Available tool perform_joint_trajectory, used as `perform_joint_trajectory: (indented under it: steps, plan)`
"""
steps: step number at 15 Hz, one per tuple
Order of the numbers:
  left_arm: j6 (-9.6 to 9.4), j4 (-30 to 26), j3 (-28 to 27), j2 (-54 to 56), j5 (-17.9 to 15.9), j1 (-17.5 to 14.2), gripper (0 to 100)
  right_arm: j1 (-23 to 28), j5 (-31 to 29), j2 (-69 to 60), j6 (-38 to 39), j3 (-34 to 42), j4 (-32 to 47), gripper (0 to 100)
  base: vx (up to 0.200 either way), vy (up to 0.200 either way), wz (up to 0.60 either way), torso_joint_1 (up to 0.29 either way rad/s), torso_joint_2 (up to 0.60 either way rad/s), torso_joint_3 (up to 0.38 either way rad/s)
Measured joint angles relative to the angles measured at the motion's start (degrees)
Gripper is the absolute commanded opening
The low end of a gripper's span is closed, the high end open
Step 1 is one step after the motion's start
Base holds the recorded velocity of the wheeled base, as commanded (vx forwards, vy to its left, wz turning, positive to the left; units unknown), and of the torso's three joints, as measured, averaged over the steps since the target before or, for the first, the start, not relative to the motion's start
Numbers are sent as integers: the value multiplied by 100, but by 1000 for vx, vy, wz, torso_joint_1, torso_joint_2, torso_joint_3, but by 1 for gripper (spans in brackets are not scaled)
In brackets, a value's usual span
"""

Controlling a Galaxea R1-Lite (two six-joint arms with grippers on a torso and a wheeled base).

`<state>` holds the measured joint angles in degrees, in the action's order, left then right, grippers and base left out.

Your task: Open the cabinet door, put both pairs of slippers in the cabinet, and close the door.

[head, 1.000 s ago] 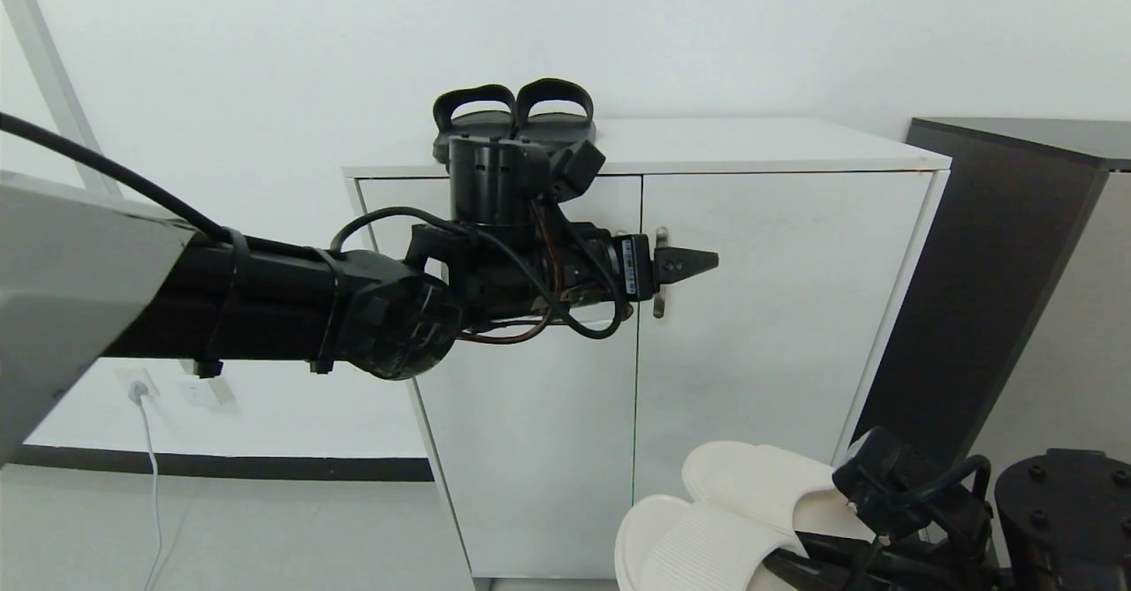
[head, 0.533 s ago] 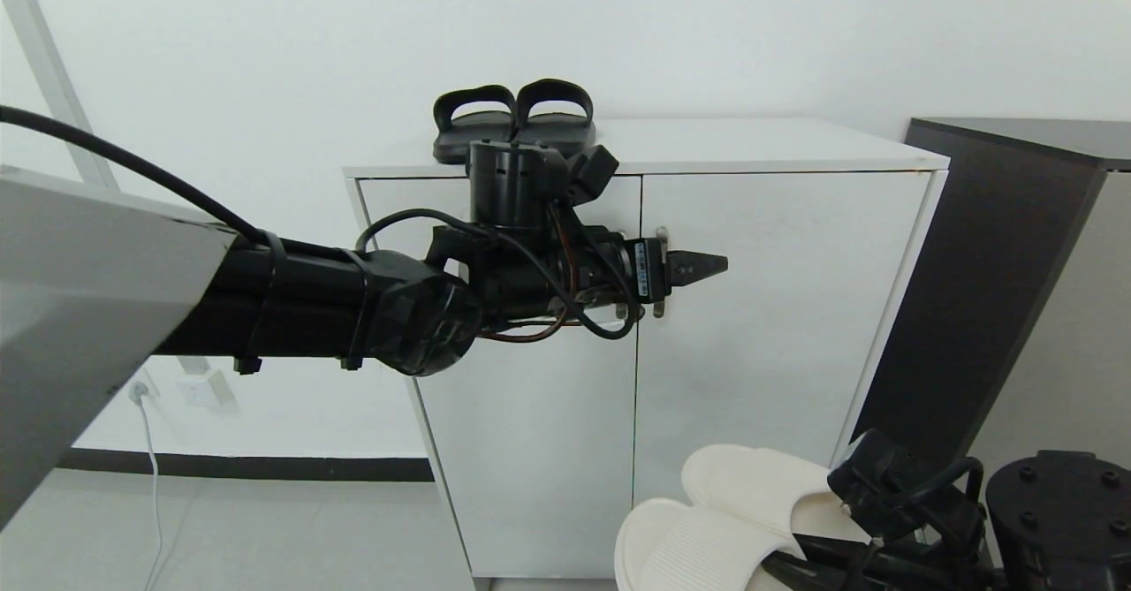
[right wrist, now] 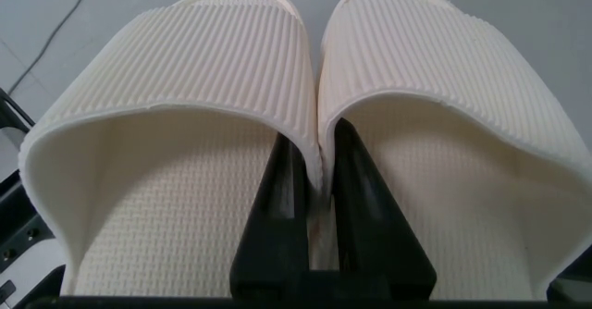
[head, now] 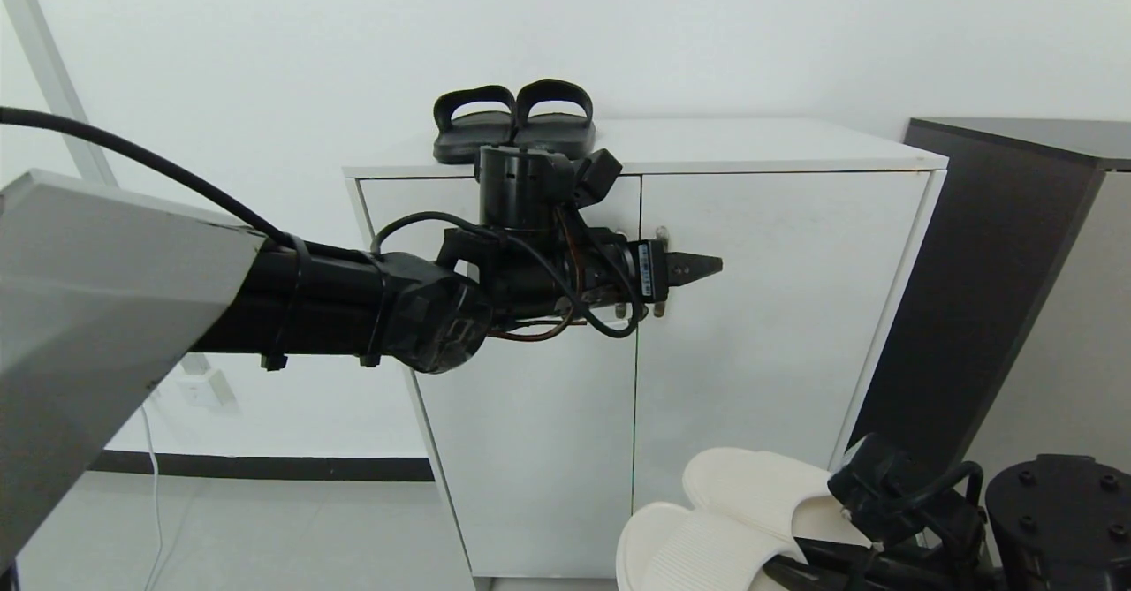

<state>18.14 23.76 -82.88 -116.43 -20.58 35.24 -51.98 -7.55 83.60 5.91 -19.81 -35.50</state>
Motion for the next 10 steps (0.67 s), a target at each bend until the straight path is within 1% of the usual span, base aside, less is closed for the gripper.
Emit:
perform_joint_trajectory:
  steps: [2, 6, 10]
  plan:
    - [0, -9, 48, -2, 27, -13, 0, 0, 16, 7, 0, 27, 0, 0, 0, 0, 0, 0, 0, 0]
    - [-11, 33, 288, 119, -35, 11, 0, -28, 73, 10, 5, 99, 2, 0, 0, 0, 0, 0, 0, 0]
    - [-27, 79, 808, 452, -63, 102, 0, -77, 519, -30, 0, 254, -141, 0, 0, 0, 0, 0, 0, 0]
